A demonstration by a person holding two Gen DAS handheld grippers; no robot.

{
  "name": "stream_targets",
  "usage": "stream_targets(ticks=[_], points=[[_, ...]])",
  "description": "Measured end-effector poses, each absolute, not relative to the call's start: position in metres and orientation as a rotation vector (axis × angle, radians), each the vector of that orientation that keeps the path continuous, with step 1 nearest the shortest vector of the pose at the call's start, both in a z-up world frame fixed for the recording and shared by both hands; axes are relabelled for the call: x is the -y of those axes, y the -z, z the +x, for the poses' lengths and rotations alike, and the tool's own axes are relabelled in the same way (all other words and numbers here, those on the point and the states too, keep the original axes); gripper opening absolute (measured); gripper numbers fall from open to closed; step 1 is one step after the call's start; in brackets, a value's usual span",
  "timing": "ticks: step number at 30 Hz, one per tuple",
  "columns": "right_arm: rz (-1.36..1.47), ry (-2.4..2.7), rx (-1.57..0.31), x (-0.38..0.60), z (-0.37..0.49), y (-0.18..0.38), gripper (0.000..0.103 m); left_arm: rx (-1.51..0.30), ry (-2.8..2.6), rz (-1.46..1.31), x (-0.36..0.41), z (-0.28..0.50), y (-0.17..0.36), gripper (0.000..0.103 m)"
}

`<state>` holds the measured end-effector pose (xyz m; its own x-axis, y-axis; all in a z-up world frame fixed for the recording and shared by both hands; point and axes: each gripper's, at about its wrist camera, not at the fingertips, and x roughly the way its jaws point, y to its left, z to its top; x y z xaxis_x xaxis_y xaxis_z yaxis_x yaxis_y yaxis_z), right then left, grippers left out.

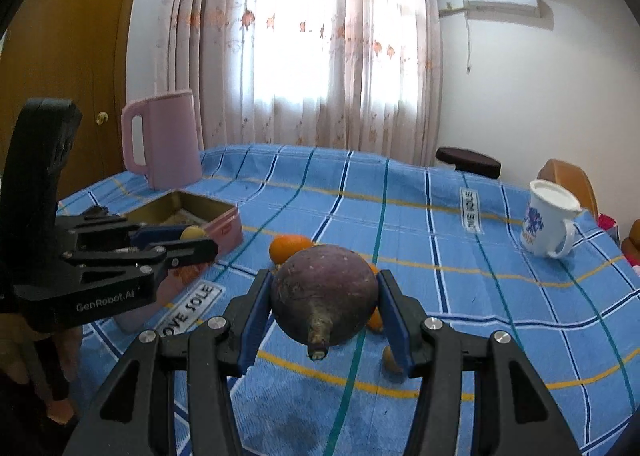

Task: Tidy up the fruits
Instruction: 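Grasp the small olive-brown fruit with the left tool while the right tool grasps the purple fruit, then carry the small fruit with the left tool while the right tool carries the purple fruit over the tin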

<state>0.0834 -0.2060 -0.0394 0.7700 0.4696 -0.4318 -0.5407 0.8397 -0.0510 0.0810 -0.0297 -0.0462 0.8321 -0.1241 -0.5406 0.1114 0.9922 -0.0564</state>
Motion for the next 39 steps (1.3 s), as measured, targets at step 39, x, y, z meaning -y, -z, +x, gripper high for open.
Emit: stream_targets(ticks=[39], points=[[-0.247, -0.709, -0.333, 0.099, 0.082, 0.008, 0.054, -0.507, -0.040, -0.129, -0.063, 0.053, 0.041, 0.026]])
